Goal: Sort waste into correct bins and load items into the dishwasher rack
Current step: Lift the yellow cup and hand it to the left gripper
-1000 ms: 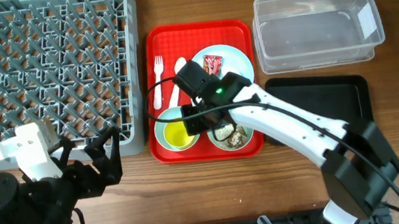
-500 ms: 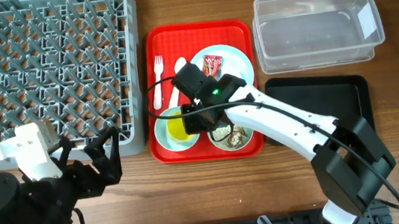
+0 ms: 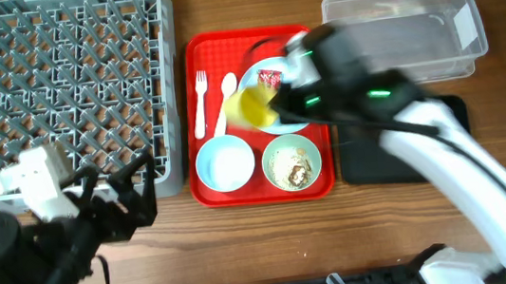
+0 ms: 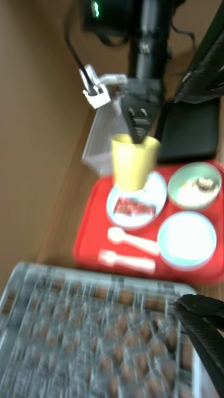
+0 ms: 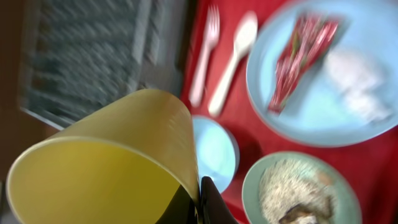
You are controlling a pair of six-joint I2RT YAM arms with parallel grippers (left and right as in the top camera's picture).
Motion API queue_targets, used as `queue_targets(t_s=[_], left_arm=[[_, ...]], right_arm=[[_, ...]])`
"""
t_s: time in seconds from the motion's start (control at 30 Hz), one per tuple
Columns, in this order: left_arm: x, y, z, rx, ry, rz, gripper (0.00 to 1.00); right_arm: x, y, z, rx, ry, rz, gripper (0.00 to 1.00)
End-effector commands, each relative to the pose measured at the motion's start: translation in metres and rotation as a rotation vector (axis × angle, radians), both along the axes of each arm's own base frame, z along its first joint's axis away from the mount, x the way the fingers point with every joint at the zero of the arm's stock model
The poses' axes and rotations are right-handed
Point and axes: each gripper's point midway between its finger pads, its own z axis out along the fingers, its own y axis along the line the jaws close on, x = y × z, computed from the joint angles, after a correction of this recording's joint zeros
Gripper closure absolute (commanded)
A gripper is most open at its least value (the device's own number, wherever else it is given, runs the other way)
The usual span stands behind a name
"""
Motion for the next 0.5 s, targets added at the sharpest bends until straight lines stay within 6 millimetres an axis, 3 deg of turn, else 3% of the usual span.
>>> queue_targets(t_s=[0.0,0.13,0.2,0.3,0.47], left_arm=[[0.016,-0.045,0.002,-0.167,0.082,-0.258,0.00],[0.023,-0.088,0.011,-0.359,0.134,-0.594,0.00],[0.018,-0.103,0.026,-0.493,0.138,-0.796,0.02],[0.012,-0.109,0.044,-0.653,0.136,-1.019,0.04],[0.024,-0.111,0.034,-0.690,0.205,-1.000,0.03]], right_arm=[[-0.014,-0.018,0.061,0.129,-0.163,0.114,0.96],[-0.029,-0.033,0.095,0.187,-0.277,0.163,0.96],[-0.041,-0.029,0.107,0.228,-0.317,0.232,0.96],[-0.060,-0.016,0.125,0.323,-0.357,0.370,0.96],[-0.091,0.002,0.158,0.510,-0.442,0.619,0.96]])
